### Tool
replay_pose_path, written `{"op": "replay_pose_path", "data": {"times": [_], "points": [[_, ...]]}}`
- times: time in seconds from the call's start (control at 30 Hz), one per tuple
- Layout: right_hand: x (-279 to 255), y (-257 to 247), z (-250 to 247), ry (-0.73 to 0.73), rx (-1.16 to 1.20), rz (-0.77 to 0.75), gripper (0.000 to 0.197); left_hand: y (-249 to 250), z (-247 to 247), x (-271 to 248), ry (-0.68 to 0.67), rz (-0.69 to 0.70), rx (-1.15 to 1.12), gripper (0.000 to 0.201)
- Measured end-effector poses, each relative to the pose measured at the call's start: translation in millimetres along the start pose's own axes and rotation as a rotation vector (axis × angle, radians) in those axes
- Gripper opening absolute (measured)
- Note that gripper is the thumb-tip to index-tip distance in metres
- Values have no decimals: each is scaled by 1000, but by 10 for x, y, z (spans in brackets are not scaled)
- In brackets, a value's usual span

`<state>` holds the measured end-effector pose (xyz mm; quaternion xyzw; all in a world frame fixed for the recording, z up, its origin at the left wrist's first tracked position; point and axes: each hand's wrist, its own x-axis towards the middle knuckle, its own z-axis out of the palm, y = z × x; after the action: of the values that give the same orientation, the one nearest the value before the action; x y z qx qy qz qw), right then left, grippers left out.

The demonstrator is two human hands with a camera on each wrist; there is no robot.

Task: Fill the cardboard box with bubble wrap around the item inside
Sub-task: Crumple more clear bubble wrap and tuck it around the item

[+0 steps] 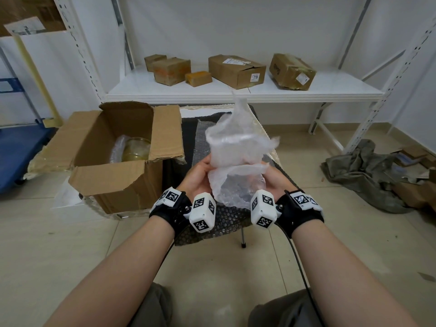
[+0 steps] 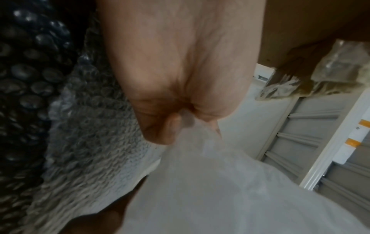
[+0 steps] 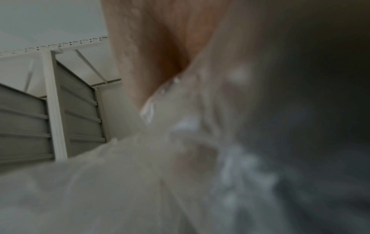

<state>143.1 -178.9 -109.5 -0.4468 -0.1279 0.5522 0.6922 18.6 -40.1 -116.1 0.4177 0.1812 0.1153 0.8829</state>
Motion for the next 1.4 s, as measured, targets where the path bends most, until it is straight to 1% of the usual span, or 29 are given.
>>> {"op": "replay_pose_path", "data": {"times": [0.03,0.07,0.13,0.17,0.23,0.27,0.3,0.33,0.37,0.4,0.47,0.5,0.57,0.6,0.67,0.73,0.8,0.83,0.87,0.9,0.93,0.97,1.0,1.07,1.13,1.17,1.27,1.33,1.4], "points": [[-2,-4,-13,-23,-8,-4,26,-6,-8,-6,18,-17,9,43],[-11,-2,-21,-28,3,-14,22,-5,-1,-20,24,-38,19,45],[-15,6,-37,31,8,-39,25,2,3,-46,24,-67,-3,50],[-4,4,-39,68,0,-49,27,10,4,-54,26,-68,-23,48],[4,-13,-32,134,-13,-85,28,40,-24,-60,40,-62,-73,36],[6,-28,-19,176,-36,-107,35,40,-37,-60,49,-53,-105,36],[14,-44,-15,177,-38,-110,42,47,-44,-66,56,-51,-123,39],[20,-47,-7,145,-55,-100,47,36,-31,-92,88,-34,-103,41],[28,-35,-9,97,-73,-89,50,23,-31,-118,131,-12,-33,43],[25,-28,2,79,-121,-75,48,23,-16,-160,126,-29,27,42],[47,3,-7,118,-214,-91,37,21,-29,-214,147,-73,139,36],[54,13,-6,147,-242,-129,34,13,-34,-202,133,-99,198,36],[65,2,0,198,-290,-206,22,56,-56,-126,125,-74,265,33],[77,-8,8,237,-303,-247,22,78,-49,-88,78,-78,232,41],[85,-40,22,302,-282,-322,28,114,-12,-96,-45,-116,210,56],[89,-58,31,348,-212,-389,30,102,17,-129,-151,-198,170,61],[106,-51,-3,374,-162,-446,32,83,-1,-101,-142,-186,210,54],[110,-44,-12,392,-149,-466,33,65,-3,-89,-160,-162,237,55],[106,-40,-19,408,-136,-479,34,43,-25,-58,-172,-145,268,64],[93,-39,-15,423,-121,-488,35,33,-47,-24,-154,-138,297,74],[76,-41,-9,436,-115,-490,35,37,-40,-10,-110,-129,307,79],[74,-42,-17,450,-116,-486,34,42,-39,4,-41,-110,302,77],[74,-48,-26,469,-133,-476,31,27,-52,29,10,-79,287,70],[87,-46,-41,499,-194,-448,24,0,-67,58,42,-28,298,56],[87,-22,-27,525,-297,-389,17,-26,-80,66,68,18,332,47],[79,-15,-15,544,-345,-357,20,-26,-85,61,91,39,348,43],[50,-37,22,570,-431,-273,43,-1,-87,36,131,75,381,39],[42,-82,45,517,-484,-181,68,17,-99,31,133,91,441,34],[98,-95,3,451,-528,-103,92,43,-112,25,169,115,523,26]]}}
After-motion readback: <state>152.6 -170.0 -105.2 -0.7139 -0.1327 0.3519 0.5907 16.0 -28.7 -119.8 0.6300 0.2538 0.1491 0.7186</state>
